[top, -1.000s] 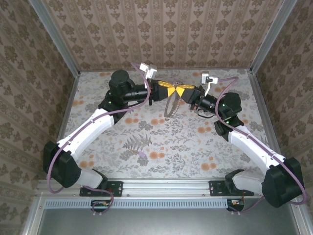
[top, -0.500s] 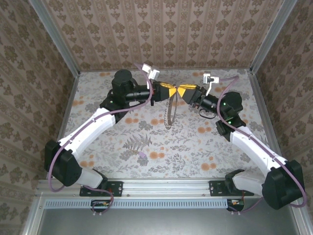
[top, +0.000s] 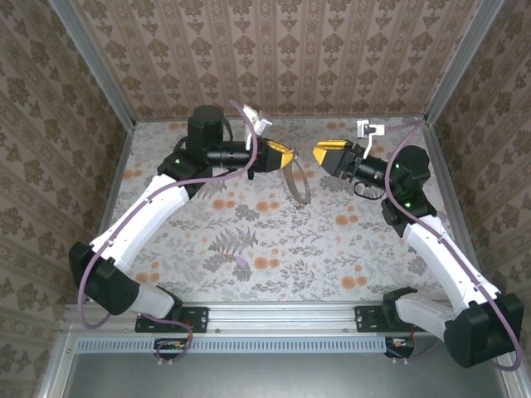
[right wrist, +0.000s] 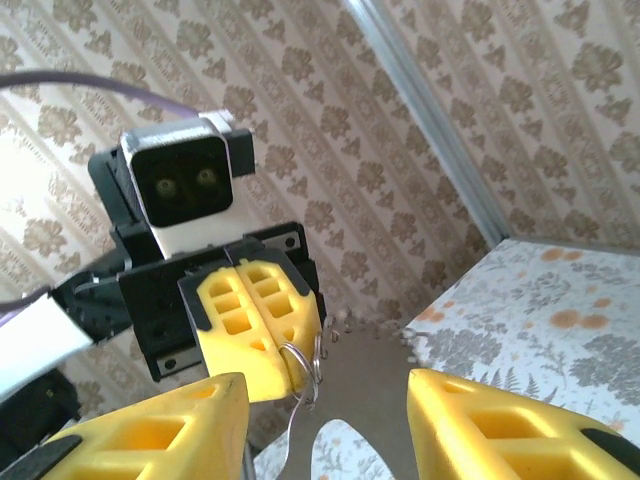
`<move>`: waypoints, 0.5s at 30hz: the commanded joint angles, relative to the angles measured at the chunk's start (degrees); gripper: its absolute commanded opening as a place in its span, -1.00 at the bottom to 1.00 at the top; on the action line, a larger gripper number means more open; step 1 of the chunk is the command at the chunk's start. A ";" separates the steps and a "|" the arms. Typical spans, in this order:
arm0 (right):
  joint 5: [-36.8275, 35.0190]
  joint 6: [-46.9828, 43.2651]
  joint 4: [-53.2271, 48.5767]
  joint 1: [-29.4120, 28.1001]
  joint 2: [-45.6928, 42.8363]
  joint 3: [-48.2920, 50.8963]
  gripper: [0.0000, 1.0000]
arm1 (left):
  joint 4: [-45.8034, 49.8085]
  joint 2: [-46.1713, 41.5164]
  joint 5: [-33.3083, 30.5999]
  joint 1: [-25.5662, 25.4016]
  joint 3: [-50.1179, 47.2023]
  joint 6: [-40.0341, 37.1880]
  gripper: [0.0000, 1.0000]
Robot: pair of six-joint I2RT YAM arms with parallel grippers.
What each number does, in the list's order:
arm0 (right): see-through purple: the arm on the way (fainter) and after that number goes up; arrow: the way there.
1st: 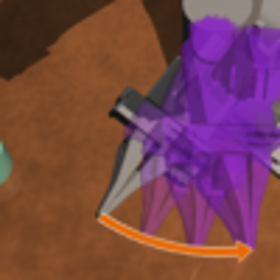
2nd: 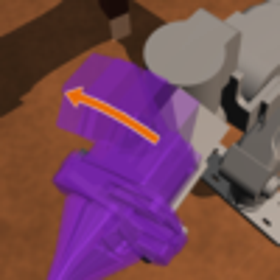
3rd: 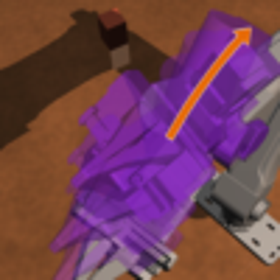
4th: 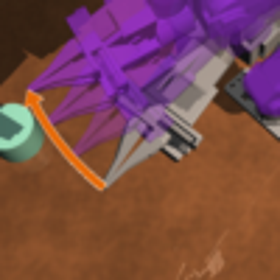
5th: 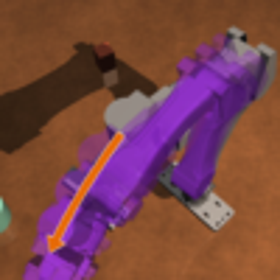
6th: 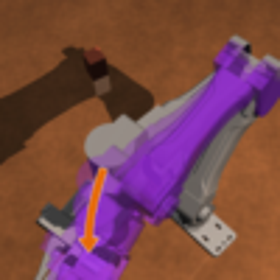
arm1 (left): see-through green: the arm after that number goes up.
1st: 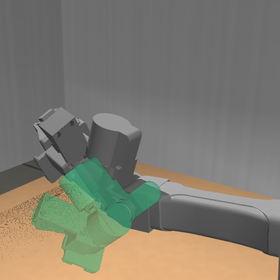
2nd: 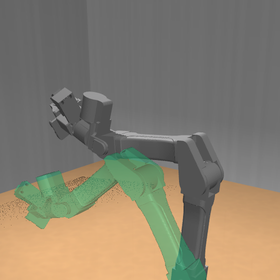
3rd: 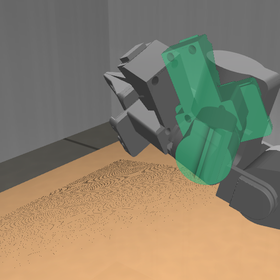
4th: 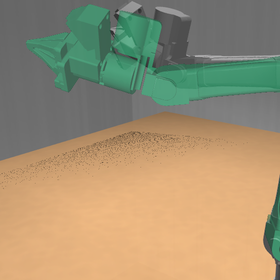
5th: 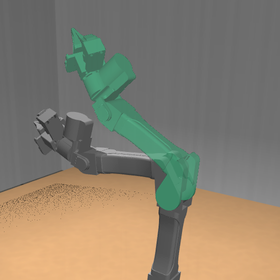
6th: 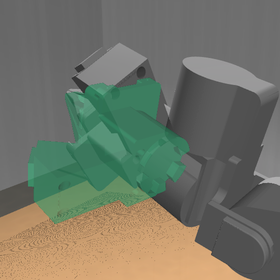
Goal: Put the keys on the keyring
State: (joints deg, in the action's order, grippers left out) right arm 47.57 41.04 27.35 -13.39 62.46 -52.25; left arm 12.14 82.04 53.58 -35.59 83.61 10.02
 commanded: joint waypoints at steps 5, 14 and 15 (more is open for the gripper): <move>7.26 -4.32 -5.03 -2.48 2.85 -4.85 -0.07 | 11.82 2.16 5.64 0.17 6.07 -9.30 -1.00; 8.28 -5.53 -5.72 -4.25 5.19 -5.46 -0.23 | 14.93 2.90 6.62 0.16 7.83 -11.41 -1.00; 8.49 -5.55 -5.67 -4.34 5.44 -5.56 -0.26 | 14.93 2.93 6.62 0.17 7.84 -11.43 -1.00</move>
State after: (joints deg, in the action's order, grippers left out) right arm 54.13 36.93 22.00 -17.26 67.31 -55.88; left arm 26.26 85.06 57.82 -35.59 88.62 1.02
